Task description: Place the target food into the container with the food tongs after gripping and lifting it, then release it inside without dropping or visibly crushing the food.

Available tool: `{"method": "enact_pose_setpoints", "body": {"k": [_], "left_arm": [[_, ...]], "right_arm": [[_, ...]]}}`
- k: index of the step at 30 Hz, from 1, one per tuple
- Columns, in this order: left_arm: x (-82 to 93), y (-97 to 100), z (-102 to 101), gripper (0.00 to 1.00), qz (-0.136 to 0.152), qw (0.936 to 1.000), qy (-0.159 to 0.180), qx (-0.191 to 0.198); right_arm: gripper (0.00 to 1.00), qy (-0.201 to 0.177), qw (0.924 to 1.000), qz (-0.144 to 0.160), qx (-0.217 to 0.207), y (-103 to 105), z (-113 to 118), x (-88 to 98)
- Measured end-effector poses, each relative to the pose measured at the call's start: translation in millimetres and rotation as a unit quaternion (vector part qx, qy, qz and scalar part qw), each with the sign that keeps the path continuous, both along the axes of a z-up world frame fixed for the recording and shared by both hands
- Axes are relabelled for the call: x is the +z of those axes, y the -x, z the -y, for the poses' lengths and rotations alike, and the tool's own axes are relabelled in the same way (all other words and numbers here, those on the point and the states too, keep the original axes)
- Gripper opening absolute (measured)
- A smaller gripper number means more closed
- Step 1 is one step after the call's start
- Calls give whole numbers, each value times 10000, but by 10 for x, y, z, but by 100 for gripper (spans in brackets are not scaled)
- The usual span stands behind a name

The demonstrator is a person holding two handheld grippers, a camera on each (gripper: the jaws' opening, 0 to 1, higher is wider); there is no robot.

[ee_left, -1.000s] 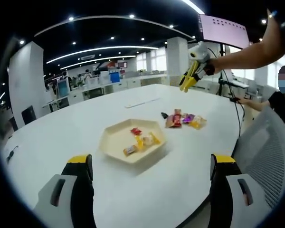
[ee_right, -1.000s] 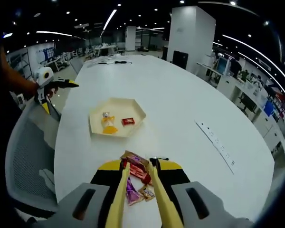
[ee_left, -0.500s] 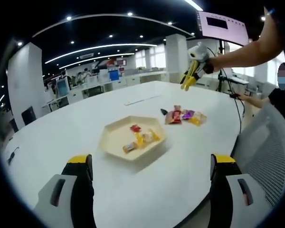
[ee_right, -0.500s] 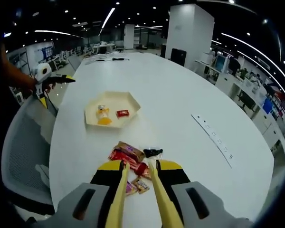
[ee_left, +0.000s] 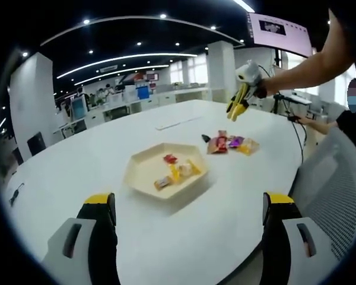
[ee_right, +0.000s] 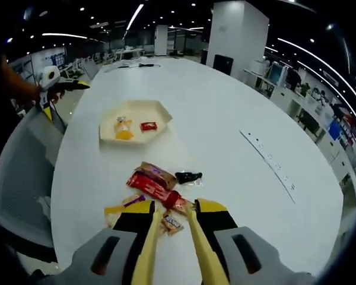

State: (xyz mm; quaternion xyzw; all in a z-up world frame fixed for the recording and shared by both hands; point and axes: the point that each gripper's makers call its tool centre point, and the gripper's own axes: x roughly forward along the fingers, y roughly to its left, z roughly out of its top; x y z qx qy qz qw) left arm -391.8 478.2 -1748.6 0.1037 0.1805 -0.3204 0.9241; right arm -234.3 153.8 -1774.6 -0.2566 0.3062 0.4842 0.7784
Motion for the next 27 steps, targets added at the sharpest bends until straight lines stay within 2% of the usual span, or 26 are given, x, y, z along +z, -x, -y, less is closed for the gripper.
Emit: {"method": "enact_pose_setpoints", "body": {"k": [9,13,15,16,17,19,27], "left_arm": [[-27,-3,-9,99,-14,10000,-87,7],[-34,-6,-24,99,-33,10000,-82,38],[-42,-5,-19,99,-48,9999,-104,28],[-48,-2,-13,99,-61,9999,-118,12],[-50,1,-3,99,-62,9999,-121,-8],[-57,3,-3,99,-62,9999,-140,-16],[-49,1,-14,99,-61,9999,-129,10]], "right_arm": [[26,72,9997,-213,26,12,17,-303],[26,271,9992,-230,192,31,12,-417],[26,544,9978,-48,387,25,39,-468],[26,562,9974,-127,424,65,25,-517],[26,502,9976,-194,425,81,8,-531],[26,641,9968,-76,481,56,25,-547],[26,695,9956,-123,621,81,-56,-592]]}}
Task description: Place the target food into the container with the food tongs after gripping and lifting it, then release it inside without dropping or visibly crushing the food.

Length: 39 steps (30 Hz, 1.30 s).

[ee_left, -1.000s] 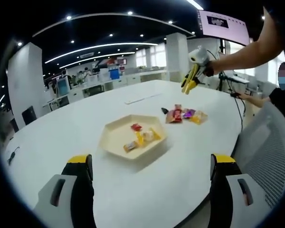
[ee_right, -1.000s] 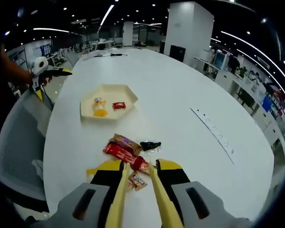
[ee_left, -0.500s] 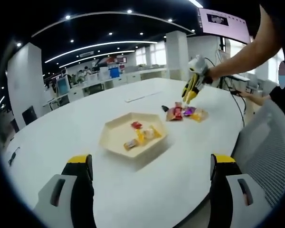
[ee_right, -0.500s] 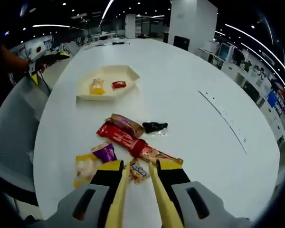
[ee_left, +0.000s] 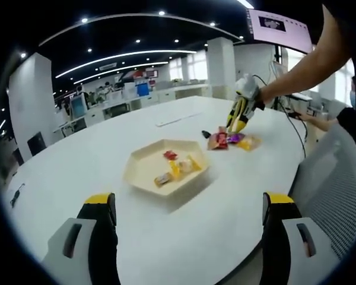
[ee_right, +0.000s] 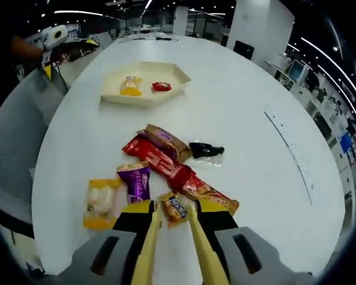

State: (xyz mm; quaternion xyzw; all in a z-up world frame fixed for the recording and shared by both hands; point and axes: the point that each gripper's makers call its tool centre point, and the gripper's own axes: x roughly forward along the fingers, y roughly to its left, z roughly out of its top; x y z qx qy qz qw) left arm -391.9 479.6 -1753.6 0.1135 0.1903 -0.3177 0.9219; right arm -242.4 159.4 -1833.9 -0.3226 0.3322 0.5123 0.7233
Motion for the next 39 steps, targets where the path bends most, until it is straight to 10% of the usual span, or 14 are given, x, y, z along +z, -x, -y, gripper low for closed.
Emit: {"method": "enact_pose_setpoints", "body": {"k": [25,39], "left_arm": [[15,-3,-5,97,10,10000,29,29],[-3,4,3,97,-32,10000,48,-2]], "right_arm": [[20,33,9973,-294,-671,9,62,26],[20,-324,9954,-110,-898,-149,56,553]]}}
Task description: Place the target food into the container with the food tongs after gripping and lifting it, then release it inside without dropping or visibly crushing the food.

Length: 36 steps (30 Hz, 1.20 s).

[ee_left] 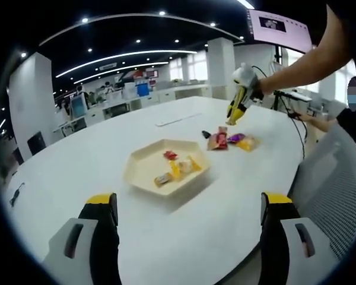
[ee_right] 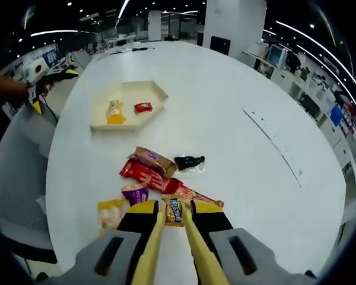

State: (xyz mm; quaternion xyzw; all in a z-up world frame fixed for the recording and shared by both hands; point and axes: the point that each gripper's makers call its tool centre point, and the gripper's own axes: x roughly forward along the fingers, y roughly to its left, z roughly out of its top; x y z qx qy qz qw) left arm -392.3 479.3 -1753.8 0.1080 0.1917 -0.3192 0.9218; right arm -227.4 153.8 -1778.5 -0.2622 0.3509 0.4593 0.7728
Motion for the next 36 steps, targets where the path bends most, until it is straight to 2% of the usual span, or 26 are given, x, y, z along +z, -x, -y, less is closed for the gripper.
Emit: {"method": "enact_pose_setpoints", "body": {"k": [4,6,9,22,36], "left_arm": [[47,-8,-6,98,73,9999,94,35],[78,-24,-27,99,130,9997,164,92],[115,-34,-29,99,174,9994,270,114],[143,-14,6,99,248,9993,276,53],[126,9,43,99,250,9994,219,-83]], "right_arm": [[20,51,10000,74,-5,4,-6,117],[20,251,9996,150,-48,-14,37,140],[20,222,9996,127,-113,-15,23,207],[20,240,9993,158,-234,-10,-20,398],[20,167,9993,279,-200,-33,-420,582]]}}
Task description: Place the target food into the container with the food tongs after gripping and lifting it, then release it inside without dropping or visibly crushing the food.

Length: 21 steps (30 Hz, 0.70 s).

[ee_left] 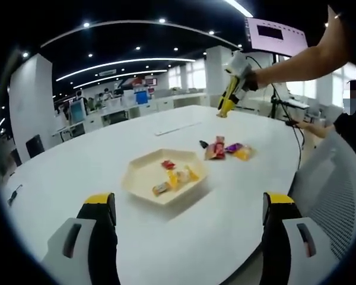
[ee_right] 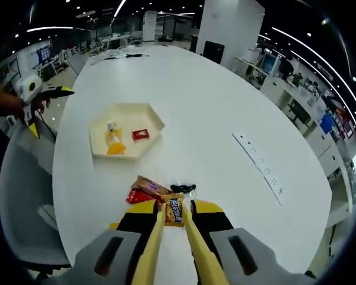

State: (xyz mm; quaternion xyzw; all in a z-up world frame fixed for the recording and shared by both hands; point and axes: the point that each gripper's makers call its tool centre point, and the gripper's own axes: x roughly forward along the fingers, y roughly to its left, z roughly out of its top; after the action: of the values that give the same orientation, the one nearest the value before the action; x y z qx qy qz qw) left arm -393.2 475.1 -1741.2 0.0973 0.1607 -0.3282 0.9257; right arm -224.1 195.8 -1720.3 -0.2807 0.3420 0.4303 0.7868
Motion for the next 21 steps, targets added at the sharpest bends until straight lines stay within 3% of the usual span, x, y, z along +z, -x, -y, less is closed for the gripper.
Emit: {"method": "enact_pose_setpoints", "body": {"k": [12,21], "left_arm": [[-33,15,33,99,3,9998,-113,-162],[55,3,18,99,130,9998,55,-127]], "right_arm": [[21,-263,9994,91,225,-38,-677,158],[21,-221,9987,107,439,-40,-1055,207]]}}
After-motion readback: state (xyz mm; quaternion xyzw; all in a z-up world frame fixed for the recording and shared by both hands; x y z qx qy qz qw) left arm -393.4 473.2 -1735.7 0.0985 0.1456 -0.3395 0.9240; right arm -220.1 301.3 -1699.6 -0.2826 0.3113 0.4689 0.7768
